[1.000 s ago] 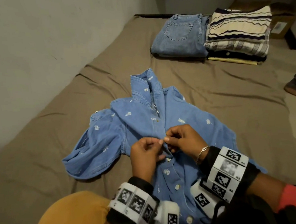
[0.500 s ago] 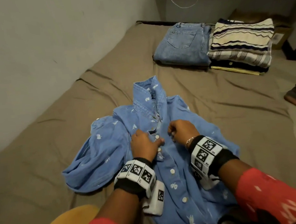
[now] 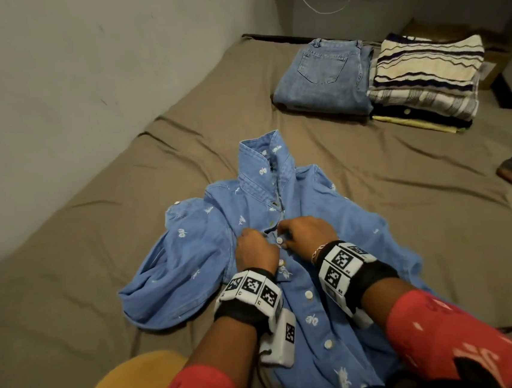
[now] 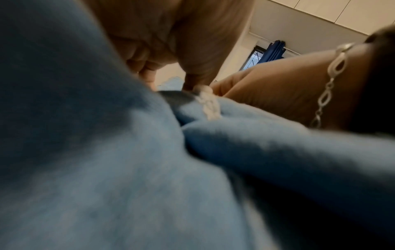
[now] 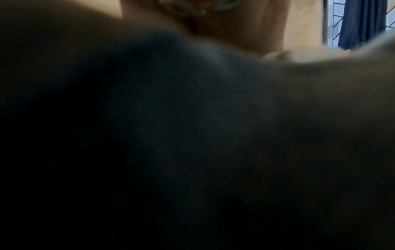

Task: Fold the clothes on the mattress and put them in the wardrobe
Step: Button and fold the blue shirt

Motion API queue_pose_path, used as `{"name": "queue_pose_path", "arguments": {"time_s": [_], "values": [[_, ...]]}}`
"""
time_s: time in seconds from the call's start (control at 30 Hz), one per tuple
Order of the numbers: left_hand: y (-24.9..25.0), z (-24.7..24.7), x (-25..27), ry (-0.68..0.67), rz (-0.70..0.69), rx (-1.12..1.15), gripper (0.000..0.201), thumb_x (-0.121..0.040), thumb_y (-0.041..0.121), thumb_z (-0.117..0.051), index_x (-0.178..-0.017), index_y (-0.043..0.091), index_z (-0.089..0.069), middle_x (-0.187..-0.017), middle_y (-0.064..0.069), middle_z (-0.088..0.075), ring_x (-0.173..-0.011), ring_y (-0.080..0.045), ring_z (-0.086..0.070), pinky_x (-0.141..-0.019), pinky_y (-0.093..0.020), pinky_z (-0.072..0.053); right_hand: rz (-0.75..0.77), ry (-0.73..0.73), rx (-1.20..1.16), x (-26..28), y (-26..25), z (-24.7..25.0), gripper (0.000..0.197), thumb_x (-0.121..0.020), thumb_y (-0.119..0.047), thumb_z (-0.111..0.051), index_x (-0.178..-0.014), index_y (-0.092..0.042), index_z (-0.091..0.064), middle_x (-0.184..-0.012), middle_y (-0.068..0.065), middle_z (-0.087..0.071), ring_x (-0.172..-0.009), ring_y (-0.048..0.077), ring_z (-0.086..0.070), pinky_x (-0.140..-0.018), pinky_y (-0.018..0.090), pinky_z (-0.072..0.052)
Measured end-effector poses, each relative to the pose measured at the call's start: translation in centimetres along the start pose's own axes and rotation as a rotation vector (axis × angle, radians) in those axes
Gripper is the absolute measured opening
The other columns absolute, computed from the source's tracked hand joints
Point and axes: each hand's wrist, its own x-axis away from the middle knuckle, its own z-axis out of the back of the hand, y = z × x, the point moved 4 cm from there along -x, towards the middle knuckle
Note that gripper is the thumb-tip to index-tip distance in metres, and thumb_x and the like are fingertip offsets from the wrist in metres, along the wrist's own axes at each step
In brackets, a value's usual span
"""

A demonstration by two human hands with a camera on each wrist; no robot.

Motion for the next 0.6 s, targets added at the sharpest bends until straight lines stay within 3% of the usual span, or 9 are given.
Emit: {"name": "queue_pose_path", "arguments": {"time_s": [0.07,0.1,0.17,0.23,0.3,0.4,0.5,0.6], "values": [[-0.4,1.0,0.0,0.021,0.024,0.116,0.009,-0.086,0.007,-0.054,-0.085,-0.002,-0.056,-0.099,-0.025,-0.062,-0.096,-0.037,-0.058,-0.079,-0.038,-0.043,-0.023,-0.002,-0.034,0.2,-0.1,0.2,0.013,-0.087,-0.023,-0.055,-0.098,-0.025,-0.062,-0.104,0.007,-0.066,-0.099,0.028,-0.060,-0.076,0.031,-0.045],[-0.8,1.4,0.0,0.032,0.038,0.218,0.018,-0.083,0.002,-0.054,-0.066,0.003,-0.050,-0.079,-0.024,-0.060,-0.077,-0.035,-0.058,-0.071,-0.038,-0.042,-0.028,0.002,-0.082,0.2,0.0,0.3,0.008,-0.087,-0.023,-0.056,-0.092,-0.026,-0.061,-0.100,0.007,-0.067,-0.096,0.028,-0.062,-0.076,0.031,-0.046],[-1.0,2.1,0.3,0.031,0.044,0.474,0.038,-0.078,-0.006,-0.054,-0.048,0.010,-0.039,-0.048,-0.008,-0.041,-0.051,-0.023,-0.041,-0.059,-0.035,-0.037,-0.040,0.031,-0.223,0.4,0.1,0.7,0.002,-0.085,-0.023,-0.060,-0.085,-0.025,-0.061,-0.089,0.006,-0.068,-0.091,0.026,-0.063,-0.075,0.032,-0.048],[-0.8,2.6,1.0,0.025,0.051,0.681,0.041,-0.079,-0.012,-0.052,-0.046,0.012,-0.046,-0.043,0.000,-0.038,-0.046,-0.017,-0.035,-0.053,-0.029,-0.035,-0.040,0.084,-0.390,0.9,0.2,1.3,0.007,-0.082,-0.020,-0.067,-0.087,-0.017,-0.066,-0.079,0.004,-0.065,-0.086,0.025,-0.064,-0.075,0.031,-0.048],[-0.2,3.0,2.0,-0.009,0.050,0.785,0.036,-0.082,-0.012,-0.053,-0.055,0.012,-0.056,-0.044,0.001,-0.047,-0.047,-0.017,-0.041,-0.050,-0.024,-0.037,-0.040,0.134,-0.532,1.6,0.2,1.8,0.012,-0.078,-0.012,-0.071,-0.090,-0.011,-0.070,-0.078,0.007,-0.067,-0.085,0.026,-0.065,-0.079,0.035,-0.051],[0.1,3.3,2.8,-0.028,-0.008,0.851,0.023,-0.086,-0.007,-0.054,-0.072,0.008,-0.063,-0.064,-0.008,-0.061,-0.061,-0.020,-0.054,-0.056,-0.026,-0.045,-0.025,0.161,-0.683,2.8,0.1,1.9,0.016,-0.080,-0.008,-0.069,-0.096,-0.007,-0.071,-0.083,0.008,-0.070,-0.082,0.020,-0.066,-0.079,0.033,-0.054],[-0.1,3.4,3.3,-0.044,-0.033,0.857,0.019,-0.087,-0.006,-0.053,-0.076,0.004,-0.065,-0.074,-0.017,-0.063,-0.068,-0.025,-0.056,-0.065,-0.034,-0.047,-0.021,0.152,-0.841,3.7,-0.1,1.9,0.010,-0.087,-0.007,-0.062,-0.090,-0.009,-0.071,-0.072,0.004,-0.066,-0.069,0.016,-0.063,-0.070,0.028,-0.055],[-0.1,3.2,4.0,-0.067,-0.045,0.840,0.025,-0.088,-0.006,-0.052,-0.070,0.004,-0.065,-0.063,-0.014,-0.058,-0.059,-0.021,-0.052,-0.058,-0.030,-0.043,-0.099,0.200,-1.002,4.3,-0.5,2.1,0.023,-0.085,0.006,-0.058,-0.070,-0.009,-0.063,-0.060,0.008,-0.061,-0.048,0.012,-0.055,-0.051,0.023,-0.052]]}}
